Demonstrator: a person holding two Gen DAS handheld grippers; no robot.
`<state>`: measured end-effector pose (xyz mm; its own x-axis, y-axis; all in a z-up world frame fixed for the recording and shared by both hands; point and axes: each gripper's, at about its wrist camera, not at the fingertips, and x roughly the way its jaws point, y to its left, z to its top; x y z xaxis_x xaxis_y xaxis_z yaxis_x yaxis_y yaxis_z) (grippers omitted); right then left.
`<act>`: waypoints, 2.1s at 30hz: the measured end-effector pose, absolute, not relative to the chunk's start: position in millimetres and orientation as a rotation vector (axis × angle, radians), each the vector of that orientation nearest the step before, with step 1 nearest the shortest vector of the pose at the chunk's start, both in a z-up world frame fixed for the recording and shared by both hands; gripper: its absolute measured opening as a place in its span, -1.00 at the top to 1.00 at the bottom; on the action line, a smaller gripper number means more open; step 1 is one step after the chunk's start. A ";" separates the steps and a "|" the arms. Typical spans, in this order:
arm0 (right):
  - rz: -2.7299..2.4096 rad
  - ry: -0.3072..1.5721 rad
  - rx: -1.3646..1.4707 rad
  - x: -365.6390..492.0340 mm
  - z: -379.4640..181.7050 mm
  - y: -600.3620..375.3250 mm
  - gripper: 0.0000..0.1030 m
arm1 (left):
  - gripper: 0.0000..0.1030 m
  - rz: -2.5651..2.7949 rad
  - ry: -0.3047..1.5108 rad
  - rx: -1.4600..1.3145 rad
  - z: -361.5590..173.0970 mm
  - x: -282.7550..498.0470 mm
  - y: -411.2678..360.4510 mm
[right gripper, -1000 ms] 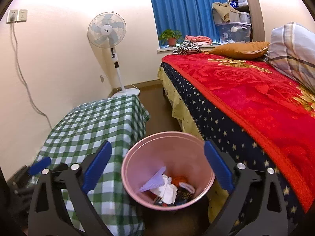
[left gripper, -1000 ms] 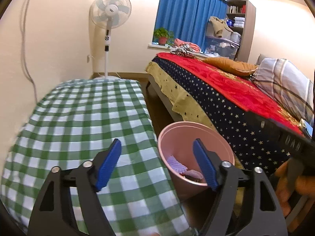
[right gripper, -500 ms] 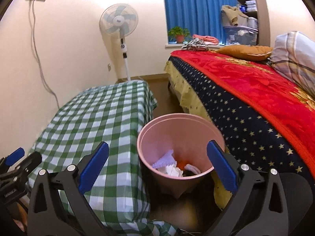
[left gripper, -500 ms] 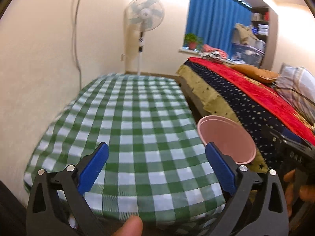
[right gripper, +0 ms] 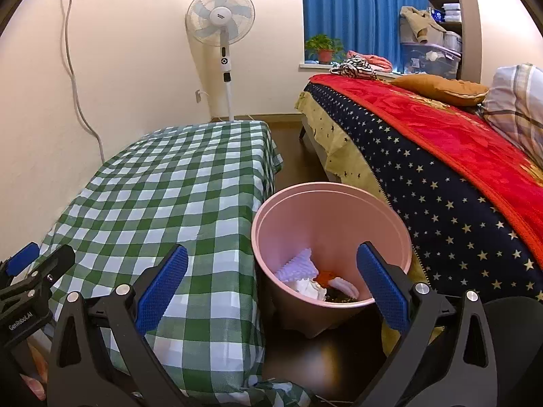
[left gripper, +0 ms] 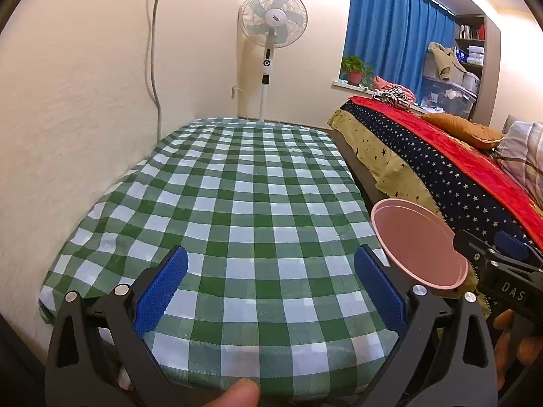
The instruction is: Collect trash
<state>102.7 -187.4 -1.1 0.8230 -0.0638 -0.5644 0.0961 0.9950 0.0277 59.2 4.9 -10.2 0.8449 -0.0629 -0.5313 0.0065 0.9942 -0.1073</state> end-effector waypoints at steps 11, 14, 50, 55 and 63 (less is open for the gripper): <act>-0.083 0.596 0.049 104.7 -2.8 -183.7 -0.90 | -0.85 -0.036 0.572 -0.087 -14.1 61.6 0.0; -0.084 0.596 0.054 104.6 -2.7 -184.9 -0.90 | -0.85 -0.037 0.571 -0.081 -14.7 62.1 -2.6; -0.085 0.593 0.051 105.2 0.2 -183.7 -0.90 | -0.85 -0.041 0.564 -0.089 -14.2 62.5 -3.5; -0.085 0.592 0.051 105.0 0.3 -183.6 -0.90 | -0.85 -0.042 0.566 -0.089 -14.3 62.6 -3.3; -0.084 0.592 0.051 104.9 0.1 -183.6 -0.90 | -0.85 -0.039 0.563 -0.091 -13.7 63.4 -2.4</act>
